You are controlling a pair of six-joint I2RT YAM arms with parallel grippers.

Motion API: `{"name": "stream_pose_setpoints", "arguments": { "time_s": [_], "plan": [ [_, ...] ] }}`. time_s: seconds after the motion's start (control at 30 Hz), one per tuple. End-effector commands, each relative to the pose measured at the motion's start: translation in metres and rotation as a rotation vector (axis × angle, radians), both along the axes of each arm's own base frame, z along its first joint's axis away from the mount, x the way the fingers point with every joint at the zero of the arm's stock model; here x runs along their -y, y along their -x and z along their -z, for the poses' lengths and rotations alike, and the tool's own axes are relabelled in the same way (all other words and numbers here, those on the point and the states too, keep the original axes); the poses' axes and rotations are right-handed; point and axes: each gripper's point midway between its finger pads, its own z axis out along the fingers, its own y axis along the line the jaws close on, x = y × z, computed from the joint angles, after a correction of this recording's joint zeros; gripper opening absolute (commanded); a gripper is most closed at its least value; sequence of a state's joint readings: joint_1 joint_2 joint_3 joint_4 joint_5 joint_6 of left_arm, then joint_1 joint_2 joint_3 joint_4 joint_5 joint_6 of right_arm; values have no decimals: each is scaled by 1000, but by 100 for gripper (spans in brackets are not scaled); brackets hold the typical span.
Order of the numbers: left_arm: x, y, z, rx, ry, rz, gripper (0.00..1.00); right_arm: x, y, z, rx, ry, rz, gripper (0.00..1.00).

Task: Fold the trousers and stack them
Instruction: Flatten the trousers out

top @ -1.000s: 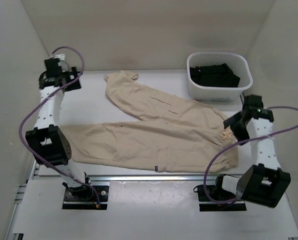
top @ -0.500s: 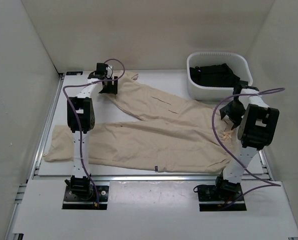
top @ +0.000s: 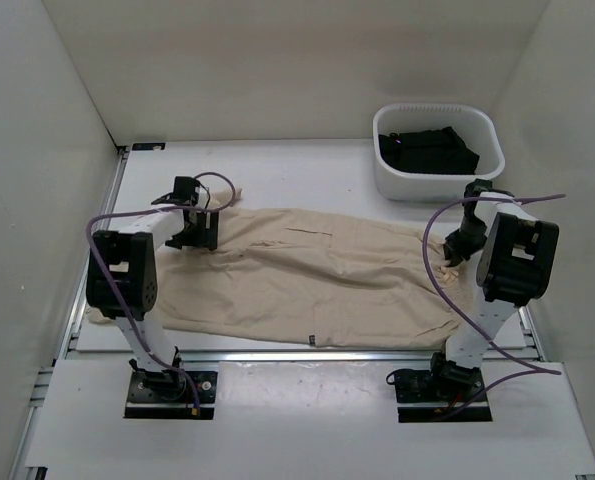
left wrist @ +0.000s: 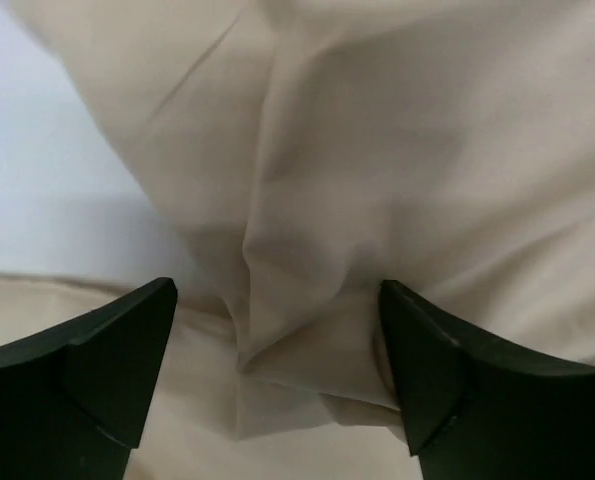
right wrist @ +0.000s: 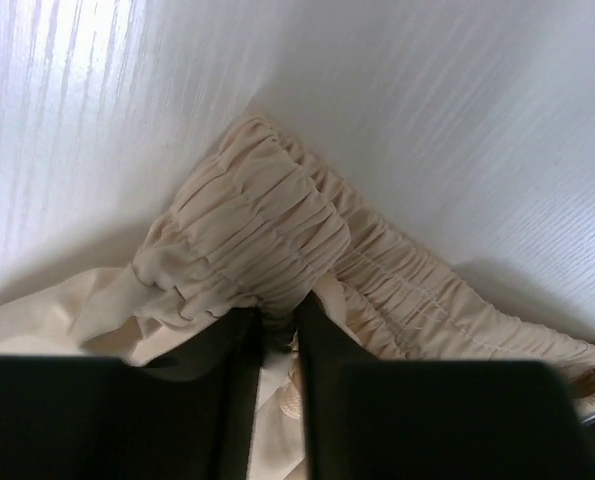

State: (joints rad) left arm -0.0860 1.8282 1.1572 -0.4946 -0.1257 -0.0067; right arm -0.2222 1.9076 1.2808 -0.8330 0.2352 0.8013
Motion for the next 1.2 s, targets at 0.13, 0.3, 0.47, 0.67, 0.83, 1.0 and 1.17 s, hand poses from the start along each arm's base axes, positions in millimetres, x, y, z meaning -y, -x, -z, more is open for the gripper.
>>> {"name": "stream_pose_setpoints", "arguments": {
  "time_s": [0.13,0.3,0.47,0.67,0.83,1.0,1.17],
  "plan": [
    [5,-51,-113,246,104,24,100,6,1,-21,-25,32,-130,41],
    [29,-121,-134,296,134,74,100,11,-14,-44,21,57,-119,60],
    [29,-157,-56,147,75,48,100,8,-38,-48,71,26,-85,76],
    [43,-156,-24,62,141,84,100,7,-57,-25,62,-2,-53,85],
    [46,-129,-1,-35,164,90,93,1,-54,5,-14,-46,-13,85],
    [23,-126,-6,-27,74,37,18,-8,-42,18,-51,-87,-3,42],
    [-57,-164,-115,237,36,-113,16,-6,-40,1,-23,-79,-64,0]
  ]
}}
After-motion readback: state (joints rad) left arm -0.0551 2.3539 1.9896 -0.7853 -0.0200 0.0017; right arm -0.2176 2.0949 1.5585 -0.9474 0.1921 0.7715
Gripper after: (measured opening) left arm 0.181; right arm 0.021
